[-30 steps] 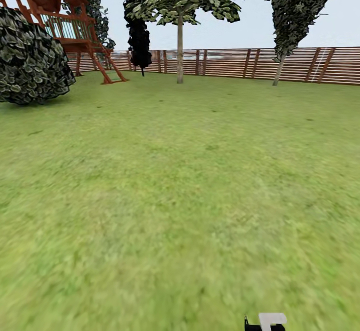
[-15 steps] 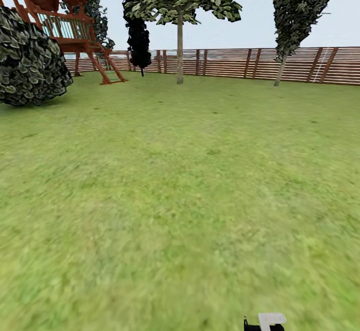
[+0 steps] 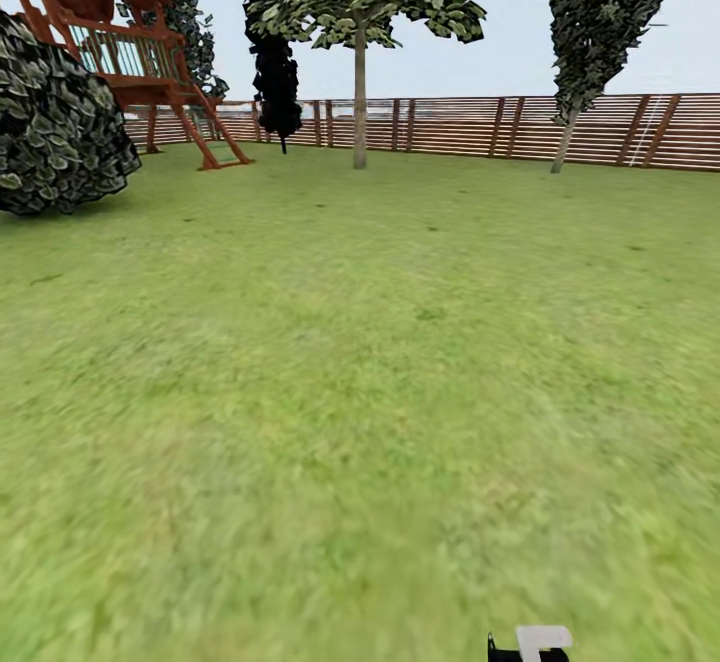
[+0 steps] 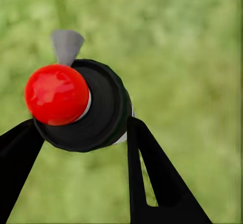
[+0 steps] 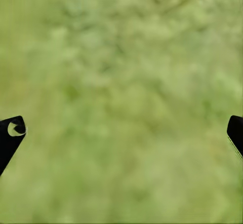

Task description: In the garden, pick up the pesticide atomizer on the floor and spray pesticide onto both trees until each tree trunk is fully covered.

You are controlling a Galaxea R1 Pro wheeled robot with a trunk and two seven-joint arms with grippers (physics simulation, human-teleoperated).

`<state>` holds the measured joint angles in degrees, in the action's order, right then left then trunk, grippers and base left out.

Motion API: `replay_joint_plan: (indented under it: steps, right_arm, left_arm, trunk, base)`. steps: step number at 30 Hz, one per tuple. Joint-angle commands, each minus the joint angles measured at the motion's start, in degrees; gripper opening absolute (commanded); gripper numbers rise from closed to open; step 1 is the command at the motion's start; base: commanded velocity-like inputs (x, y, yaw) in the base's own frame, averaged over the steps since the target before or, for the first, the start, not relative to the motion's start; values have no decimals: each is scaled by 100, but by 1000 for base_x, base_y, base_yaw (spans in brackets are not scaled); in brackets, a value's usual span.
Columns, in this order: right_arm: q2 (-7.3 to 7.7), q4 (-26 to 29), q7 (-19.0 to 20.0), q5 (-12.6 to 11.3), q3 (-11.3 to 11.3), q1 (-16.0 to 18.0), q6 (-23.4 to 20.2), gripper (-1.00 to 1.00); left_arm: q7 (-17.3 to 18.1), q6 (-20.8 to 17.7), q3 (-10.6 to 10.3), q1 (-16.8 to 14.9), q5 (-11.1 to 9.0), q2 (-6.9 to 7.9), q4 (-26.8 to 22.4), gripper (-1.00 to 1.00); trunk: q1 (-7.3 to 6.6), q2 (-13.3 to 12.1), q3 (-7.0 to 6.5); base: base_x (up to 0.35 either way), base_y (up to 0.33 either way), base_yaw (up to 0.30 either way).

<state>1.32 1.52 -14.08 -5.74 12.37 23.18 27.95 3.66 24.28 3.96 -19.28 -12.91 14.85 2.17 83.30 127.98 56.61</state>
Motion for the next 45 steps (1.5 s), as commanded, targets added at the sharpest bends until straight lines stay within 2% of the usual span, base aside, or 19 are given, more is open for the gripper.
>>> replay_joint_plan:
  steps: [1,45]
  right_arm:
    - [0,-3,-7,-59,50,3,18,100]
    - [0,-3,-7,-59,49,3,18,100]
  left_arm:
    - [37,33,41,-9,-19,1,26,-100]
    - [39,31,45,-10,-19,5,25,-100]
  trunk:
    - [3,2,5]
    - [3,2,5]
  base:
    - [339,0,0]
    - [339,0,0]
